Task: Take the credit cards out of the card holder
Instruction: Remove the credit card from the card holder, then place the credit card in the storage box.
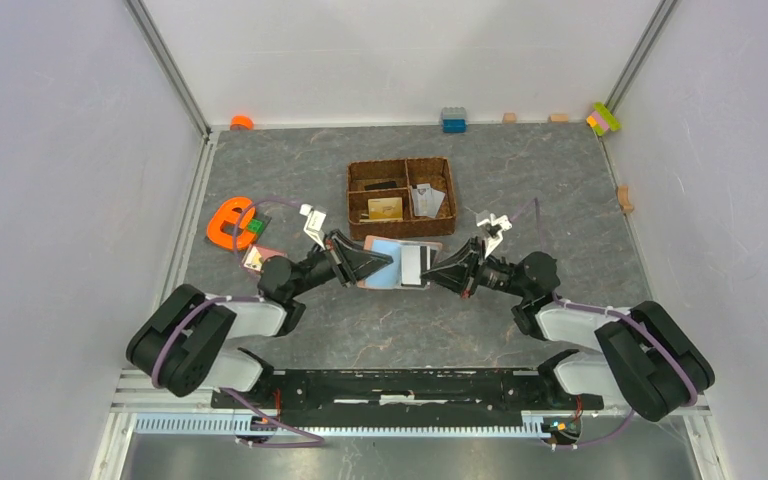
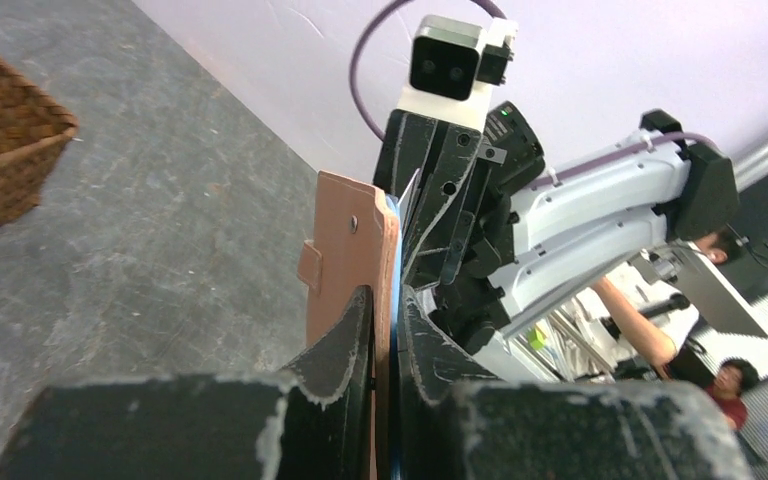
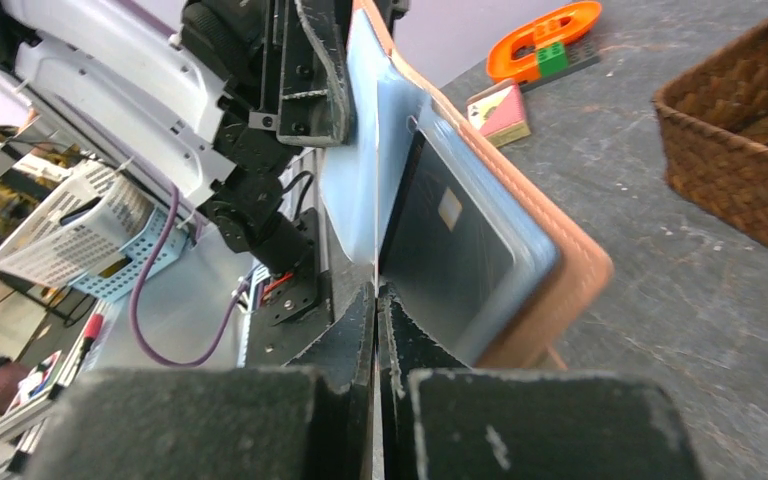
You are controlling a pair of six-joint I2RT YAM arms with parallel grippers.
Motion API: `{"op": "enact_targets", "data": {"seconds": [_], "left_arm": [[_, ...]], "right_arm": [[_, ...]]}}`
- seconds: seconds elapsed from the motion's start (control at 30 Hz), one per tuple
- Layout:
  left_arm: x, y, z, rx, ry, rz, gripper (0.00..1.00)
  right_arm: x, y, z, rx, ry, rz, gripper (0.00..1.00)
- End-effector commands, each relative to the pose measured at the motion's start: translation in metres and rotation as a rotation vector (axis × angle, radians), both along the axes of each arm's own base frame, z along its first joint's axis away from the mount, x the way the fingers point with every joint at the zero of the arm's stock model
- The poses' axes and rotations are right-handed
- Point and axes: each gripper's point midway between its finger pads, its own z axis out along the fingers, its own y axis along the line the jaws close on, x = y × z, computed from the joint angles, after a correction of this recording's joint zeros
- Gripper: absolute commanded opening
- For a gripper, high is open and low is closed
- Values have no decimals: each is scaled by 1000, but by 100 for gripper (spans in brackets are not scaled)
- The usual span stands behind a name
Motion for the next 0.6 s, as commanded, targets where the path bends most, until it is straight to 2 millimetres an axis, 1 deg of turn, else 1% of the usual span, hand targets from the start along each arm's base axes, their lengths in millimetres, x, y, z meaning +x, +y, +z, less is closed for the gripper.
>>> {"op": "enact_targets", "data": {"seconds": [0.0,0.07,0.13,0.17,0.2,0.23,0.33,0.37,0.4,0.53,0.57], "left_arm": [[11,15,10,-21,-20,93,8],[17,17,4,17,-2,135,8],[23,22,0,54,2,189,7],[27,25,-5,78,16,222,8],[30,29,-6,98,12,255,8],[34,33,-11,126,26,292,8],[43,48,-21,200,41,402,10],[44,54,-21,214,36,432,10],[45,58,-23,233,42,458,10],[44,73,-22,263,25,533,10],[45,76,-23,271,27,548,10]], "right_arm": [[16,-11,5,5,-37,-84,0],[28,-12,-2,-36,-34,-124,0],[45,-13,-10,-96,-26,-181,1],[54,-15,-15,-128,-17,-216,1],[63,-16,-13,-143,-28,-249,1],[71,-18,-15,-168,-24,-283,1],[97,-22,-9,-215,-36,-375,1],[106,-23,-10,-238,-30,-397,1],[115,-22,-7,-253,-33,-419,1],[148,-16,-10,-320,-6,-448,1],[157,-14,-7,-327,-11,-461,1]]}}
